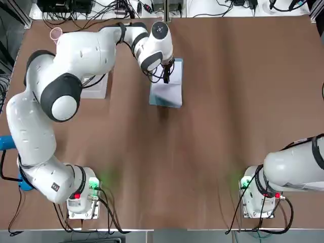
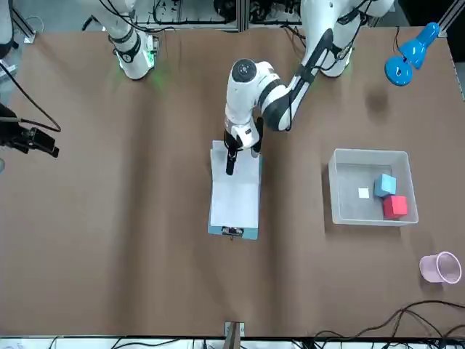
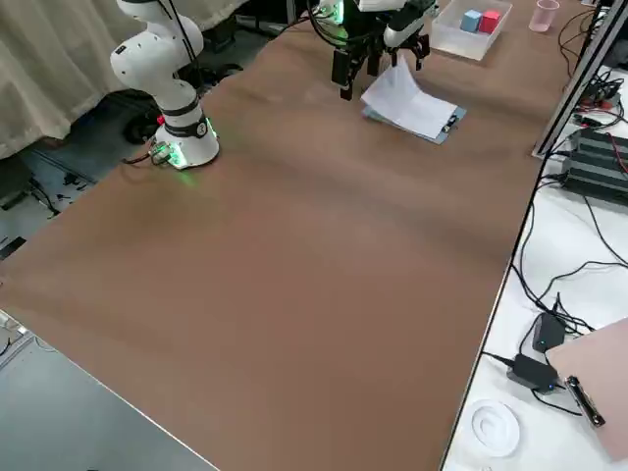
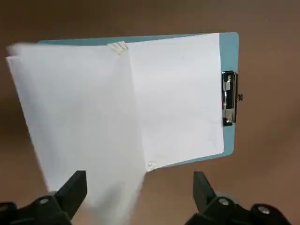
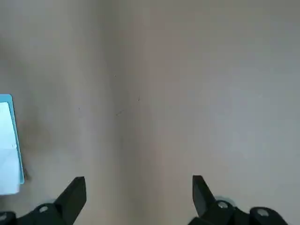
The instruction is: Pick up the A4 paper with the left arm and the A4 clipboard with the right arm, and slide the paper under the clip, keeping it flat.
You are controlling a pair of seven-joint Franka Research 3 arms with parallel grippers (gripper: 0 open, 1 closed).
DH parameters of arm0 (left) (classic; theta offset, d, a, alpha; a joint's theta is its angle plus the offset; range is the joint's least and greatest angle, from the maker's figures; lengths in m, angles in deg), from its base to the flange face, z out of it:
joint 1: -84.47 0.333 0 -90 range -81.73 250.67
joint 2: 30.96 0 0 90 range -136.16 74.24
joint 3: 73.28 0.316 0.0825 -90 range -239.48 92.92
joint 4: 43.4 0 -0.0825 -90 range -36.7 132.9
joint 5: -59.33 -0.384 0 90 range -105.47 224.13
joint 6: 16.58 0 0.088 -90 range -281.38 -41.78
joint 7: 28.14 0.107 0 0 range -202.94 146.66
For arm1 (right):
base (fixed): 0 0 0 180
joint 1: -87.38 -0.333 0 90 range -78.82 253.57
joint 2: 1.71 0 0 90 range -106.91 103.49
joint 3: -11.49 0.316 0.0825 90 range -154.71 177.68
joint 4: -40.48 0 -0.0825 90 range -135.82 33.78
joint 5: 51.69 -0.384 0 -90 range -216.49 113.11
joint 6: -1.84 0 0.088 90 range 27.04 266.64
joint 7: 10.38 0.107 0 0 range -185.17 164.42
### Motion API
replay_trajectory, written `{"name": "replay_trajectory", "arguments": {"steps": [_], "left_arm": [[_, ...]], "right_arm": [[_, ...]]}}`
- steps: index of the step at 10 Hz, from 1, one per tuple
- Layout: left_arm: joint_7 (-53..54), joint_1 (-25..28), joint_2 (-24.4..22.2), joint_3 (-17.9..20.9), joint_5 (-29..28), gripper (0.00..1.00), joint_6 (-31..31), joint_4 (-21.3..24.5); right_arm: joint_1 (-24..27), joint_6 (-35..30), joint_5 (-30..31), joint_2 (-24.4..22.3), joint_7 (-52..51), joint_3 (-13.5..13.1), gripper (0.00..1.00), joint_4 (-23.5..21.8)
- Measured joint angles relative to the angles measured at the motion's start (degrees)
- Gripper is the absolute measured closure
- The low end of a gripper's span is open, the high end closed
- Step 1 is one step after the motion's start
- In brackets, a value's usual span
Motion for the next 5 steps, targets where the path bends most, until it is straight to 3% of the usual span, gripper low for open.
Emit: {"name": "replay_trajectory", "arguments": {"steps": [5], "left_arm": [[2.16,0.23,-2.02,0.32,0.00,0.00,1.56,-0.75]], "right_arm": [[0.01,0.00,0.00,0.00,0.00,0.00,0.00,-0.01]]}}
